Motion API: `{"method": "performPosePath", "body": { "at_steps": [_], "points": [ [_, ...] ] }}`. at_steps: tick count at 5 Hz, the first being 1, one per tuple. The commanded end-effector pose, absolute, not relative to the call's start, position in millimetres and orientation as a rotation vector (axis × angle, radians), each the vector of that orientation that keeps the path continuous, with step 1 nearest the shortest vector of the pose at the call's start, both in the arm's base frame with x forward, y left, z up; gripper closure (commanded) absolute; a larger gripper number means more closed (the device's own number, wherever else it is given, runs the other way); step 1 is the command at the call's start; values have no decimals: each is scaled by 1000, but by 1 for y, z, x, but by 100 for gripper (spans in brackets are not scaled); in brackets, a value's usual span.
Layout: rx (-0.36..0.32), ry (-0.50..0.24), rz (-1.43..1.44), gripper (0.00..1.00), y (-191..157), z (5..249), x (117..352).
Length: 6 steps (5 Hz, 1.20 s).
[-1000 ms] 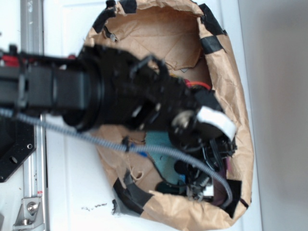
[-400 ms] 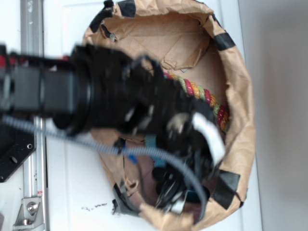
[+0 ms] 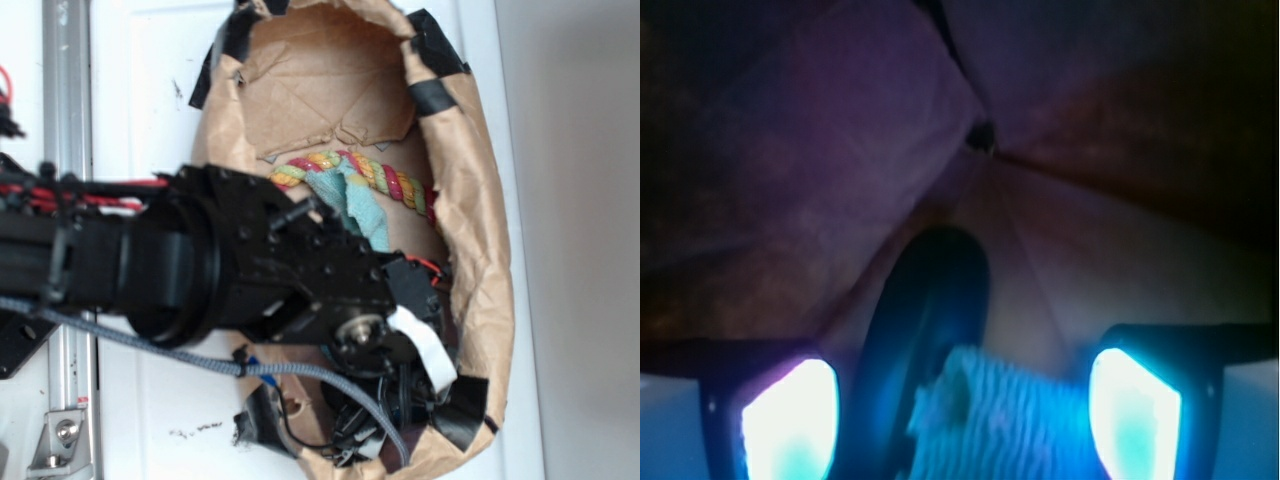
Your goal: Grab the plastic pickle.
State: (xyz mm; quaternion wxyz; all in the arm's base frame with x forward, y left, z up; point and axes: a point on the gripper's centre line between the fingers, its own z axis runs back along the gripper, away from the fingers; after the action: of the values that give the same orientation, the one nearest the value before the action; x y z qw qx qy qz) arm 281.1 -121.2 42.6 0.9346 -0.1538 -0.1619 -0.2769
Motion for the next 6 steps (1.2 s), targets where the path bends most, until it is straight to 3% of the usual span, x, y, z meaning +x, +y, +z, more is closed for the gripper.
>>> {"method": "performPosePath", "body": {
  "at_steps": [1,2,4,5,6],
  "points": [
    [-274,-353,-704,0,-125,38,291],
    [-218,-337,-650,0,-111,45,290],
    [-22,-293,-506,0,-49,65,290],
    [4,-304,-450,0,-29,73,295],
    [-12,-301,-424,0,-28,75,296]
  ]
}}
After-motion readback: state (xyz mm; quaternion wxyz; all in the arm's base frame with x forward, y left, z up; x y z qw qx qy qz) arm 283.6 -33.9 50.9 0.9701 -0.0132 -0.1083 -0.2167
